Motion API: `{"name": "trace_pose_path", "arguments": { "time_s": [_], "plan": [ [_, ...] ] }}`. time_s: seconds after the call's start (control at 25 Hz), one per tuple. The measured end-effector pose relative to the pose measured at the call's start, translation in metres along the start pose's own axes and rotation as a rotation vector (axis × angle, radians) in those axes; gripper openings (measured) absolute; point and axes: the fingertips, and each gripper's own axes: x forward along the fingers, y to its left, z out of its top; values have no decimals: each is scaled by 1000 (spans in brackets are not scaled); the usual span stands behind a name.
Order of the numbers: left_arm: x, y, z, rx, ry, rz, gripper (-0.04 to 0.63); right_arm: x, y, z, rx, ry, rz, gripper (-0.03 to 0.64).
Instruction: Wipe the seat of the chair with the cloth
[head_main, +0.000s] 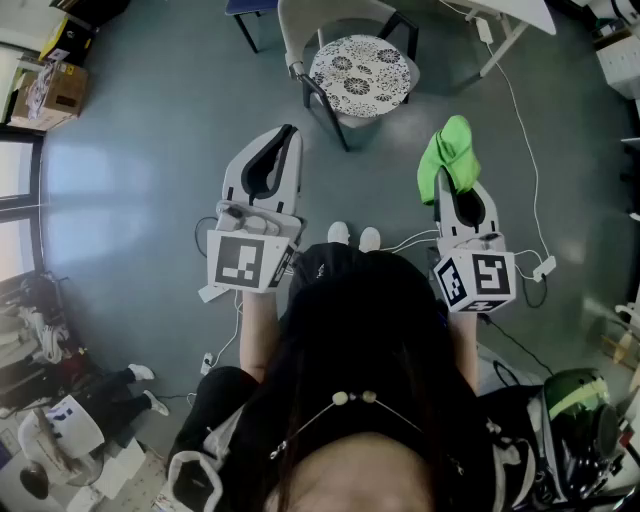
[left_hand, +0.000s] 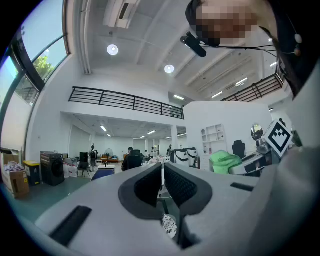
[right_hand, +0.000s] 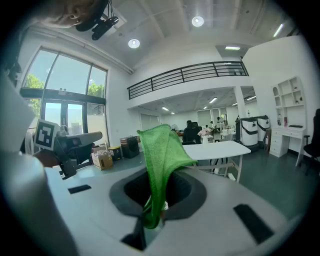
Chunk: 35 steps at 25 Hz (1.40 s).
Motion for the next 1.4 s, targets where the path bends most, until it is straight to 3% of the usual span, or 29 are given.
{"name": "trace_pose_path", "arguments": {
  "time_s": [1.4],
  "plan": [
    [-18,27,-8,-14,3,-29,18,8,33,-5,-19,13,-28,44]
  ]
}}
